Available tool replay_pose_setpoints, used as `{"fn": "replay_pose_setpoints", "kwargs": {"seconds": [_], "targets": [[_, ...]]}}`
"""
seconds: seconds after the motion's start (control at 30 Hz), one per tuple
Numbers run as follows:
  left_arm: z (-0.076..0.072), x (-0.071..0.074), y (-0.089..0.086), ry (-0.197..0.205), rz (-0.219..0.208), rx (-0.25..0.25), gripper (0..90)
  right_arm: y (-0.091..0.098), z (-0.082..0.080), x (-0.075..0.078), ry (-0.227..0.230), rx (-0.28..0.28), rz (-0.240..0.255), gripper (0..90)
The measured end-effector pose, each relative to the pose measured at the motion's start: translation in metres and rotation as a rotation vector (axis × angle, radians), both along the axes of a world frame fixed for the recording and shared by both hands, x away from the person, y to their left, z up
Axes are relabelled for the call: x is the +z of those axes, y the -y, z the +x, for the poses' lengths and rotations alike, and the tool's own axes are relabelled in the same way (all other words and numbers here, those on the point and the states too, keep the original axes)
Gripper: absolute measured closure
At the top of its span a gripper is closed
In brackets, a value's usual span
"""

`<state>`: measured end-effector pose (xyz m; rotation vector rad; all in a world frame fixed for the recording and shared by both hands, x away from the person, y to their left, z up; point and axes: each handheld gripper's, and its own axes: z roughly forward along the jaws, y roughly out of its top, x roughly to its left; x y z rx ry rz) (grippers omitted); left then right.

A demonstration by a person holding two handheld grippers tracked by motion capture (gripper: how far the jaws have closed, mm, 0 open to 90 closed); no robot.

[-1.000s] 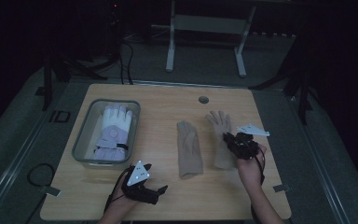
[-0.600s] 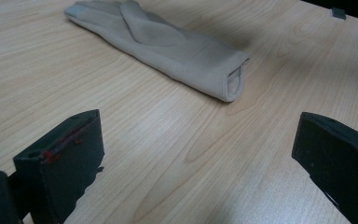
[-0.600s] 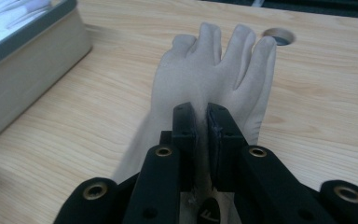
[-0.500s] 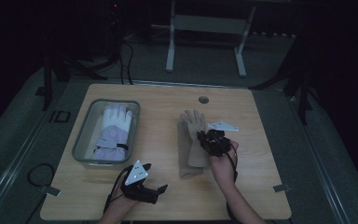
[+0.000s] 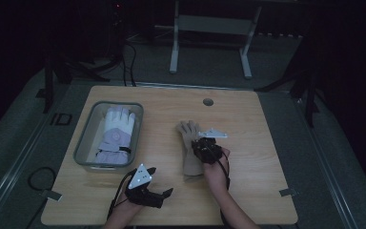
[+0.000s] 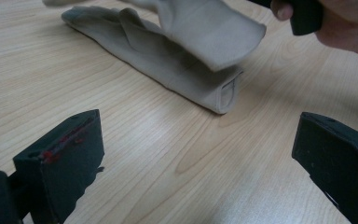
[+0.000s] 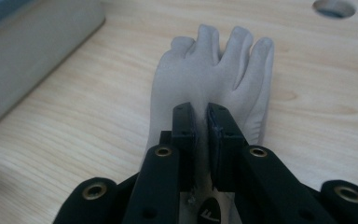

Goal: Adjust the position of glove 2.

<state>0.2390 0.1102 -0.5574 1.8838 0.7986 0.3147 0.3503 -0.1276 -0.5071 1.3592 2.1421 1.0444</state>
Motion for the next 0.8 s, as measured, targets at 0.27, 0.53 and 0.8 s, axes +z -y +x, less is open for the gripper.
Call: {"fn": "replay_pose_setpoints", "kwargs": {"seconds": [0.27,0.53,0.8], "targets": [[0.000,0.000,-0.001,0.034,-0.013,0.013,2.4,0.000,0.000,-0.023,-0.045,0.037,-0.037,78.8],[0.000,0.003,-0.004,0.043,0.018,0.117,2.3,-0.002,0.001,-0.034,-0.066,0.089,-0.052,50.8],[0.003,0.001,-0.001,-0.053,0.032,0.076,2.4,0.009,-0.003,-0.020,-0.066,0.166,0.014,22.8]]}}
